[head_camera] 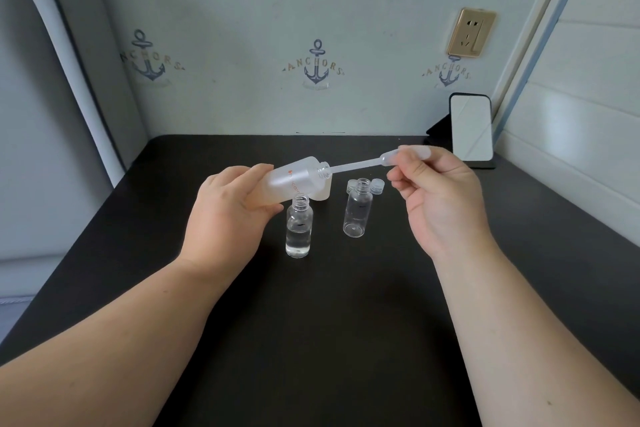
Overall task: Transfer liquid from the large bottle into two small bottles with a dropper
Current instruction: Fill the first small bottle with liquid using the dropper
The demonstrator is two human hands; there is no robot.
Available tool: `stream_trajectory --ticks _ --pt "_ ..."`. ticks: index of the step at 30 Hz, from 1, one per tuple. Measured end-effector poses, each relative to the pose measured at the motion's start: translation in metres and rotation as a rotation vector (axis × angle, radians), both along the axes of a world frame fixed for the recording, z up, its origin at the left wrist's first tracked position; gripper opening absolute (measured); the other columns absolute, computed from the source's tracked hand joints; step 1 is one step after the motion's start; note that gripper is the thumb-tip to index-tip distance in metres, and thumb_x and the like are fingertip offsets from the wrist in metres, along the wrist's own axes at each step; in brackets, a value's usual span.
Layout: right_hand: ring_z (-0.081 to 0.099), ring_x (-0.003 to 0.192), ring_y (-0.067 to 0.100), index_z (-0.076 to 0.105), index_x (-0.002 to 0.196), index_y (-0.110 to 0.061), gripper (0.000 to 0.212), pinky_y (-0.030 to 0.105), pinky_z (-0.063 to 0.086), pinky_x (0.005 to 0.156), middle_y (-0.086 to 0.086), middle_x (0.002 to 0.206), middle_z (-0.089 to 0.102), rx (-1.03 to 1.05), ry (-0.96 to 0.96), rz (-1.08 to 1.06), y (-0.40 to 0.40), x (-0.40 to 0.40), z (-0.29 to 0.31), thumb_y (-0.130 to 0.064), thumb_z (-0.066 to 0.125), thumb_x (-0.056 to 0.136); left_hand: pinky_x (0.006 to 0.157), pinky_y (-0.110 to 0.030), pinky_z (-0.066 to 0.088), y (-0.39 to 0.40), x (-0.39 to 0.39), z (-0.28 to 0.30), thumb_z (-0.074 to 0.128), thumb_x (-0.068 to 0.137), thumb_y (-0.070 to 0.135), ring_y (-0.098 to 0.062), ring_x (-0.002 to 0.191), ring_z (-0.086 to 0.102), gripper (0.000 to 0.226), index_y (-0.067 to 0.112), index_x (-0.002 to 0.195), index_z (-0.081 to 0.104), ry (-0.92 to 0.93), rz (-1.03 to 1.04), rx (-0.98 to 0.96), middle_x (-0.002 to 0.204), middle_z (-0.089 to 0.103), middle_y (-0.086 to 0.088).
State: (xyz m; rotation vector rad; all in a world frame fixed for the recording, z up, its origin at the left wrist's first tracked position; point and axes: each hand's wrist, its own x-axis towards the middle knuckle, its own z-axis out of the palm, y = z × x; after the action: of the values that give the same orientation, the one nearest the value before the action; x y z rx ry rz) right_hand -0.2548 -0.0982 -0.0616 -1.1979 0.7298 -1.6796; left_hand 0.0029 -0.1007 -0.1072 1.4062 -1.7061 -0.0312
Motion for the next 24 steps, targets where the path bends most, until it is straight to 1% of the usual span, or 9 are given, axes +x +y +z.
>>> stream_trajectory --ticks 4,6,10,16,17,20,24 --pt "0.070 0.070 0.015 0.080 0.079 -0.021 0.013 0.025 0.055 0.071 0.006 0.089 0.078 -0.013 0.111 -0.018 0.002 0.005 0.000 -0.012 0.072 0.086 0.092 -0.034 0.042 0.000 -0.001 -0.001 0.082 0.082 0.020 -0.025 0.110 0.053 0.052 0.025 0.131 0.065 -0.008 0.001 -0.020 0.116 0.063 0.008" --pt "0.071 0.071 0.017 0.080 0.082 -0.020 0.013 0.026 0.056 0.071 0.007 0.089 0.078 -0.027 0.151 -0.014 0.003 0.006 -0.001 -0.011 0.072 0.086 0.093 -0.035 0.043 0.001 -0.002 -0.001 0.083 0.082 0.019 -0.025 0.109 0.054 0.052 0.024 0.130 0.066 -0.012 -0.002 -0.025 0.115 0.064 0.008" --pt "0.072 0.074 0.021 0.080 0.088 -0.018 0.014 0.025 0.056 0.070 0.011 0.092 0.077 -0.038 0.209 -0.011 0.002 0.006 -0.004 -0.008 0.071 0.089 0.092 -0.032 0.039 0.002 -0.002 -0.001 0.083 0.082 0.020 -0.023 0.109 0.053 0.052 0.024 0.131 0.066 -0.011 0.003 -0.031 0.116 0.064 0.008" --pt "0.072 0.071 0.020 0.078 0.090 -0.014 0.008 0.026 0.056 0.070 0.011 0.092 0.078 -0.012 0.146 -0.002 0.000 0.004 -0.006 -0.008 0.072 0.088 0.088 -0.031 0.038 0.002 -0.002 0.000 0.083 0.081 0.020 -0.022 0.105 0.053 0.051 0.028 0.128 0.066 -0.002 -0.005 -0.038 0.108 0.055 0.018" --pt "0.072 0.071 0.020 0.077 0.091 -0.012 0.006 0.026 0.056 0.071 0.011 0.093 0.078 -0.001 0.123 0.006 -0.001 0.003 -0.005 -0.011 0.074 0.087 0.088 -0.031 0.039 0.002 -0.001 0.000 0.083 0.081 0.020 -0.023 0.105 0.054 0.050 0.028 0.128 0.066 -0.004 -0.005 -0.038 0.108 0.056 0.017" --pt "0.071 0.073 0.018 0.075 0.094 -0.009 0.018 0.026 0.056 0.072 0.008 0.093 0.078 0.025 0.059 0.014 -0.002 -0.001 -0.005 -0.021 0.076 0.081 0.090 -0.036 0.044 0.001 -0.001 0.000 0.083 0.081 0.021 -0.024 0.106 0.055 0.051 0.027 0.129 0.066 0.002 -0.001 -0.021 0.111 0.061 0.012" --pt "0.071 0.074 0.016 0.072 0.095 -0.007 0.019 0.024 0.055 0.069 0.005 0.090 0.077 0.056 -0.033 0.023 -0.004 -0.005 -0.004 -0.021 0.072 0.082 0.092 -0.036 0.044 0.001 0.000 0.000 0.083 0.081 0.021 -0.024 0.108 0.055 0.053 0.026 0.131 0.065 0.021 0.002 -0.004 0.114 0.063 0.008"
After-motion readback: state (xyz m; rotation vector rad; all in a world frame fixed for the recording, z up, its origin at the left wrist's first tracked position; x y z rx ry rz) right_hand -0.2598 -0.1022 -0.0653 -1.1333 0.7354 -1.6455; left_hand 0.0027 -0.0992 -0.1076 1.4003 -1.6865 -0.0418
